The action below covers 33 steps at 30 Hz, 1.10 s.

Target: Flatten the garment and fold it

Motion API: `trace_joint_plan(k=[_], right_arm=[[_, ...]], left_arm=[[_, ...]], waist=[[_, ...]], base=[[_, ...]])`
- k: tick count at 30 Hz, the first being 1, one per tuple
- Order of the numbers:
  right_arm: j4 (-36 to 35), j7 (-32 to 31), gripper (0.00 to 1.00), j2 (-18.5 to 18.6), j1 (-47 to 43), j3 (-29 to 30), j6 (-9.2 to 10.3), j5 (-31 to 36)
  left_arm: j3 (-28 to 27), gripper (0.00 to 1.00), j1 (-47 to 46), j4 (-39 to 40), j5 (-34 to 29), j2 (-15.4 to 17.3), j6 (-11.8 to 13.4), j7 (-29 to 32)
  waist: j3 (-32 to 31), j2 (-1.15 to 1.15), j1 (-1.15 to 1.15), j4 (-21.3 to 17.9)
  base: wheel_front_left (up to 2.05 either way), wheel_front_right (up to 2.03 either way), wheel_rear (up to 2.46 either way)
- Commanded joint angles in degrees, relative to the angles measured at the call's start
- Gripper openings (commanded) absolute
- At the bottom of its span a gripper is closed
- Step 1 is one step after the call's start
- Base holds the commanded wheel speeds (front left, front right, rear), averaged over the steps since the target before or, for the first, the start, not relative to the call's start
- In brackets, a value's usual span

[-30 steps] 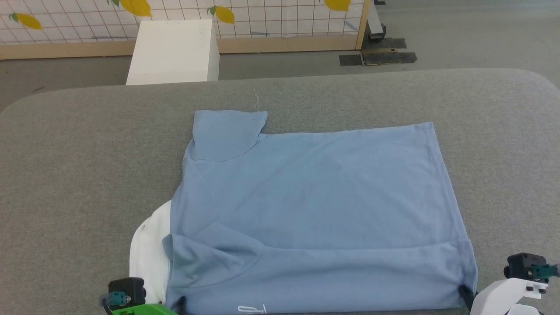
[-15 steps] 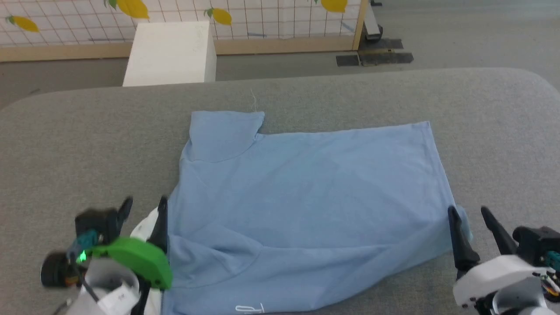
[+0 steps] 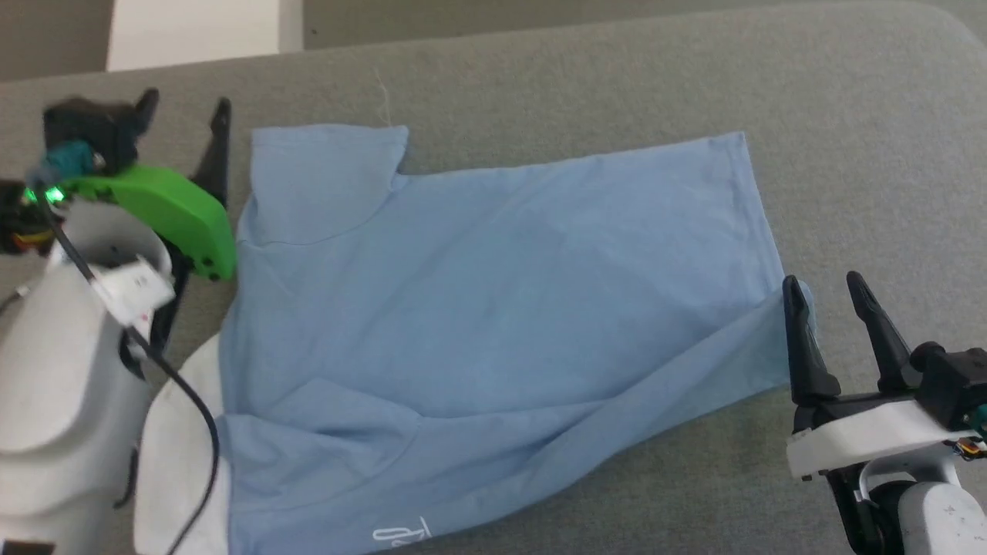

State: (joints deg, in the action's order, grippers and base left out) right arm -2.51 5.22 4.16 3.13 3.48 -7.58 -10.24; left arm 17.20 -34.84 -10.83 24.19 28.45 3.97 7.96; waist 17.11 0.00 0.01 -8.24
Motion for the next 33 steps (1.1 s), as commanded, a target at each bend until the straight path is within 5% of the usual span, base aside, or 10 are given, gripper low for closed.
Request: trace_joint_plan(k=[1,6,10,13,22,23,25,33], right_arm=[[-0.07,0.75,1.0,-0.18,1.19,-0.31,0.09,-0.31],[0.49,1.68,1.0,-0.23,1.34,-1.51,0.09,-0.51],[0.79,2.38,1.0,0.08,0.01,-1.84,0.09,-0.83],[1.37,3.95,1.0,-0.31,-0.13,-1.96,0.09,-1.36],[2.62,5.71,1.0,-0.8,0.68,-3.49,0.09,-2.04],[2.58,5.83,1.0,-0.83,0.73,-3.46,0.09,-2.06],[2.38,5.89,1.0,-0.87,0.93,-3.48,0.09,-1.84],[-0.02,5.23,1.0,0.2,3.17,-4.13,0.09,-0.5]], left_arm=[[-0.15,1.0,-2.47,-1.57,0.6,0.72,-0.97,1.24],[0.07,1.0,-10.35,-7.55,1.79,2.26,-3.39,7.53],[0.73,1.0,-14.09,-11.25,1.5,3.55,-2.79,14.18],[0.7,1.0,-14.9,-14.97,1.31,6.39,0.37,24.67],[-1.42,1.0,-10.98,-13.78,3.26,9.52,6.93,37.18],[-1.45,0.85,-10.29,-13.27,3.49,9.8,7.45,38.6],[-1.36,0.0,-8.91,-12.09,3.97,10.37,7.9,40.95],[-1.56,0.0,-5.99,-5.86,6.02,9.83,7.52,41.2]], waist=[[5.19,0.0,-0.01,-4.55],[8.81,0.0,-0.01,-7.16],[10.94,0.0,-0.01,-9.72],[12.07,0.0,-0.01,-12.8],[12.19,0.0,-0.01,-15.61],[12.13,0.0,-0.01,-15.74],[11.92,0.0,-0.01,-15.92],[10.17,0.0,-0.01,-14.36]], base=[[0.0,0.0,0.0],[0.0,0.0,0.0],[0.0,0.0,0.0],[0.0,0.0,0.0],[0.0,0.0,0.0],[0.0,0.0,0.0],[0.0,0.0,0.0],[0.0,0.0,0.0]])
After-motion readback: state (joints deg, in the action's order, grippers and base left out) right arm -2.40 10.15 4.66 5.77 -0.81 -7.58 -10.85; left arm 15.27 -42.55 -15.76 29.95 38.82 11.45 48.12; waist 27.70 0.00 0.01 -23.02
